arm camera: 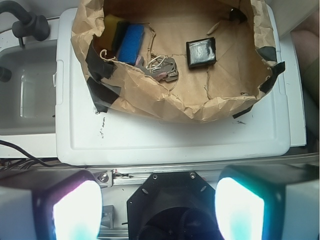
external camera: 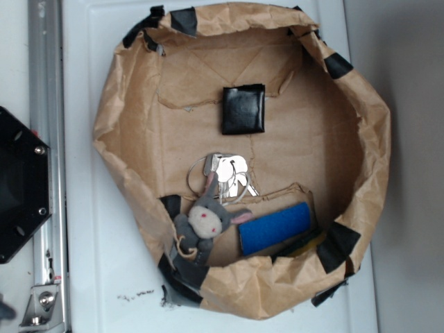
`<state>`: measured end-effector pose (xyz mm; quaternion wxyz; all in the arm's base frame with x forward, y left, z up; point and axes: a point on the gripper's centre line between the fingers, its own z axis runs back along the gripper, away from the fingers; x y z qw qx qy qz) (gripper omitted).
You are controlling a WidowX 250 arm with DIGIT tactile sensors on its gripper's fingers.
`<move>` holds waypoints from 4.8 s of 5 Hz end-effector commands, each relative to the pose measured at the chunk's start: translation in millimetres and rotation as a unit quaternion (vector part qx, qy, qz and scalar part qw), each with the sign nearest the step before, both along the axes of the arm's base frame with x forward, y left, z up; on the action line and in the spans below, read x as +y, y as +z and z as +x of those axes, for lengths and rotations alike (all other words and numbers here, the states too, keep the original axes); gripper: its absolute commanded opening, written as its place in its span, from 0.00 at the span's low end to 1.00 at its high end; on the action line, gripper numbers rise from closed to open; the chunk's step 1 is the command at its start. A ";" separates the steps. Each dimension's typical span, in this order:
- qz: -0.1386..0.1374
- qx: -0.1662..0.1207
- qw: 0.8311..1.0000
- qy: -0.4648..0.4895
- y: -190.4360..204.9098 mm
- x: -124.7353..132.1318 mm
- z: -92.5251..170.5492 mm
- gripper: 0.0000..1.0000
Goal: Grab the black box.
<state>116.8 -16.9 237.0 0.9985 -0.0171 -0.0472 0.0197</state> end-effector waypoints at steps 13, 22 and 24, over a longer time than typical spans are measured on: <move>0.037 -0.060 0.842 0.534 -154.8 94.0 145.7 1.00; 0.045 -0.060 0.849 0.524 -183.7 77.1 157.6 1.00; 0.028 -0.070 0.867 0.492 -181.7 55.1 145.4 1.00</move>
